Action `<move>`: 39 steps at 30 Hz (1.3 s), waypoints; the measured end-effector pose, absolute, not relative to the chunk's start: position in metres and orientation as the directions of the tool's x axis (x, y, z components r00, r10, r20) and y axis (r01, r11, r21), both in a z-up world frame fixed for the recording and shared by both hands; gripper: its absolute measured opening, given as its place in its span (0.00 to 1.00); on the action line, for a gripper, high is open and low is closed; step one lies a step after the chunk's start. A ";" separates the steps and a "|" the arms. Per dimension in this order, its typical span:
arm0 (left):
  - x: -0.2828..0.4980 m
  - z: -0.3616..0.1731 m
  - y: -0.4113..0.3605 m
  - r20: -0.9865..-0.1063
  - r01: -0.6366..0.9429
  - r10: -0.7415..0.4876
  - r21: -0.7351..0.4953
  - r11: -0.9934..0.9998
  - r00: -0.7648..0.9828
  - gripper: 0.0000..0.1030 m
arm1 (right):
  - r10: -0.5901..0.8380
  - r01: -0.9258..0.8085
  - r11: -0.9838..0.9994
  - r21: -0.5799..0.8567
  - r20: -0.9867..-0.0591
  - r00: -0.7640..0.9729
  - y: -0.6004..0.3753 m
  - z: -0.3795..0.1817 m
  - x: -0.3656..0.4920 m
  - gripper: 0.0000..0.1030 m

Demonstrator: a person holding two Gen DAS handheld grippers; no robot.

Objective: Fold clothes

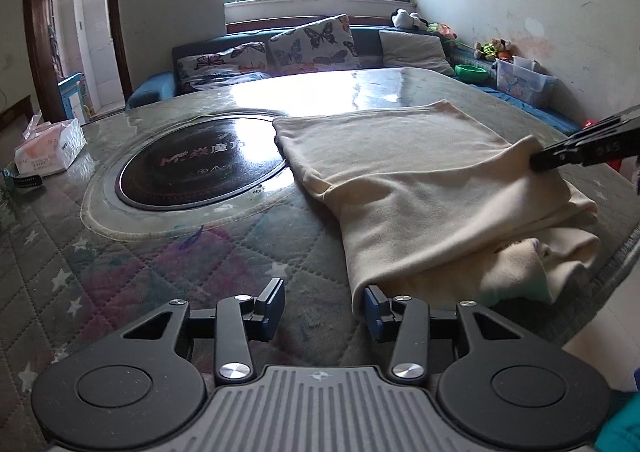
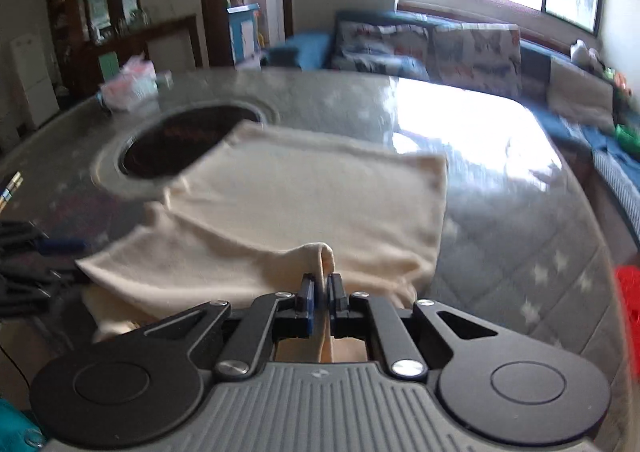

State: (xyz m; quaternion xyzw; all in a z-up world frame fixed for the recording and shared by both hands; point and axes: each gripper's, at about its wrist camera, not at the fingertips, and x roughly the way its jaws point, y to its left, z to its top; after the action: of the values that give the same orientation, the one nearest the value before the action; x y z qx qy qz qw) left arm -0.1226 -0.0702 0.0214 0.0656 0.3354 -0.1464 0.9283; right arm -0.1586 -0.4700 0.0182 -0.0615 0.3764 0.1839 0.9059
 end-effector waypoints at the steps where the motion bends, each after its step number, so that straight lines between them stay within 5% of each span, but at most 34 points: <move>1: -0.124 0.023 -0.067 -0.646 0.325 -0.238 0.017 0.946 0.726 0.45 | 0.285 -0.380 0.925 0.027 -0.709 0.645 -0.472 0.015 -0.159 0.07; 21: -0.065 0.047 -0.107 -0.582 0.454 -0.426 -0.107 0.885 0.693 0.35 | 0.346 -0.422 0.905 0.058 -0.680 0.647 -0.466 0.005 -0.148 0.09; 39: -0.046 0.035 -0.096 -0.604 0.410 -0.378 -0.091 0.908 0.702 0.28 | 0.373 -0.443 0.894 0.072 -0.668 0.644 -0.468 0.002 -0.147 0.09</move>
State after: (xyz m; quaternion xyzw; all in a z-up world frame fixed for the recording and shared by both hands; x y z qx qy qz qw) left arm -0.0461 -0.0959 0.0351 0.0250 0.3220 -0.2135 0.9220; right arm -0.1471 -0.4684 0.0016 -0.0492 0.3565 0.2253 0.9054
